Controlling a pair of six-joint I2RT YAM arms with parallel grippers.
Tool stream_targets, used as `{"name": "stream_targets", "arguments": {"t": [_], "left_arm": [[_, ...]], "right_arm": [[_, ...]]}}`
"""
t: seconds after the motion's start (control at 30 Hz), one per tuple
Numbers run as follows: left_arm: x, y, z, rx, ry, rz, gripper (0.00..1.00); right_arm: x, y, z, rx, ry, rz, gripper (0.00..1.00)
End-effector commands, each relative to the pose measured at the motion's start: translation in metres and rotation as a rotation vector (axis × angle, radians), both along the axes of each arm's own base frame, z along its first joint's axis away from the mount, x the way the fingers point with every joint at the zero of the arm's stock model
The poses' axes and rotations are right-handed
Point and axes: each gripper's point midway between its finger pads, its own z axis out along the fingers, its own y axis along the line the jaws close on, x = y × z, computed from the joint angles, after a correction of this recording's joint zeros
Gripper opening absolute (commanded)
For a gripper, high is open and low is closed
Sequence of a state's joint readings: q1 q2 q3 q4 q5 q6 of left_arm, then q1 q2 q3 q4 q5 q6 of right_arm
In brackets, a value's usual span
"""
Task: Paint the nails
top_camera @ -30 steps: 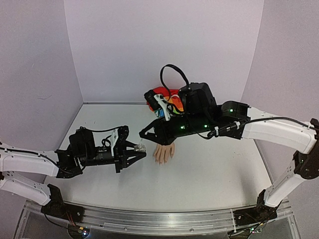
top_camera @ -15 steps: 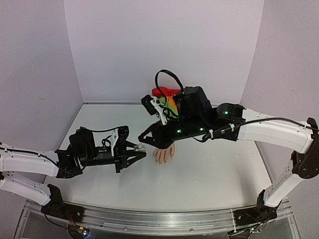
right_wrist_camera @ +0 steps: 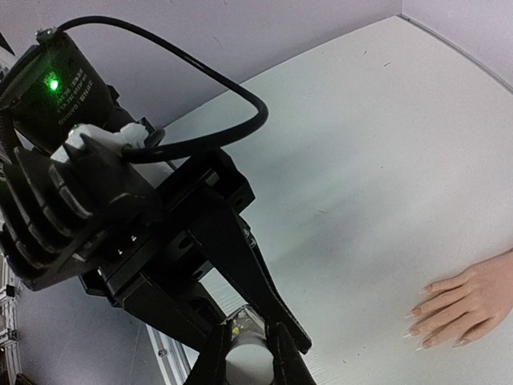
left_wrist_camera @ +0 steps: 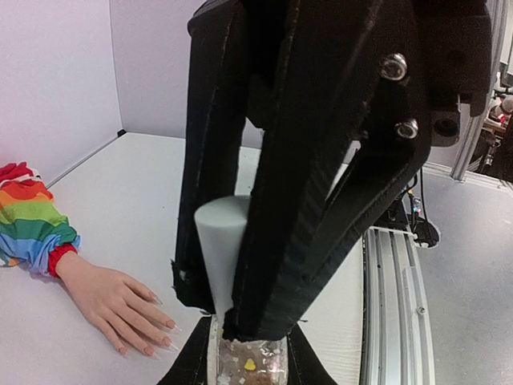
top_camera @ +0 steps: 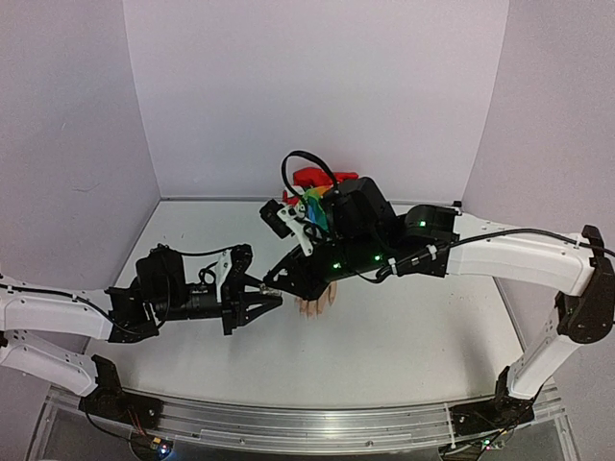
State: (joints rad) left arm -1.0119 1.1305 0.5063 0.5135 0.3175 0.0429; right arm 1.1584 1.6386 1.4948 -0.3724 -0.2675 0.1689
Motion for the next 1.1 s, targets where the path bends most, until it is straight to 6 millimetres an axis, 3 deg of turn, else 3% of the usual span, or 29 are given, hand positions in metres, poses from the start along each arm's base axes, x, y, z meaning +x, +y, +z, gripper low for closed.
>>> {"name": "stream_targets", "arguments": {"t": [0.0, 0.1, 0.2, 0.33, 0.47, 0.63, 0.77, 0.87, 0.97, 1.07], "left_arm": [[-0.001, -0.005, 0.053, -0.112, -0.039, -0.020, 0.00], [-0.012, -0.007, 0.059, -0.120, -0.038, -0.083, 0.00], [-0.026, -0.008, 0.069, -0.139, -0.036, -0.163, 0.00], [-0.041, -0.012, 0.080, -0.142, -0.002, -0.262, 0.00], [-0.036, -0.007, 0.094, -0.165, -0.045, -0.219, 0.00], [0.001, 0.012, 0.108, -0.227, -0.137, 0.058, 0.00], [0.023, 0.033, 0.116, -0.305, -0.226, 0.252, 0.00], [0.039, 0.044, 0.122, -0.341, -0.284, 0.373, 0.00], [0.056, 0.039, 0.122, -0.300, -0.310, 0.458, 0.00], [0.066, 0.028, 0.118, -0.248, -0.320, 0.494, 0.00]], "right_arm": [[-0.029, 0.006, -0.006, -0.028, -0.064, 0.220, 0.00], [-0.063, 0.004, -0.012, -0.014, -0.071, 0.459, 0.00], [-0.078, 0.003, -0.017, 0.003, -0.079, 0.583, 0.00], [-0.088, 0.003, -0.025, -0.023, -0.063, 0.676, 0.00], [-0.088, 0.006, -0.033, -0.031, -0.047, 0.688, 0.00], [-0.053, 0.031, -0.051, -0.072, 0.008, 0.451, 0.00], [-0.030, 0.047, -0.051, 0.004, 0.083, 0.248, 0.00], [0.000, 0.053, -0.055, 0.014, 0.119, 0.029, 0.00], [0.033, 0.051, -0.062, -0.008, 0.168, -0.252, 0.00], [0.058, 0.030, -0.065, -0.049, 0.123, -0.502, 0.00]]}}
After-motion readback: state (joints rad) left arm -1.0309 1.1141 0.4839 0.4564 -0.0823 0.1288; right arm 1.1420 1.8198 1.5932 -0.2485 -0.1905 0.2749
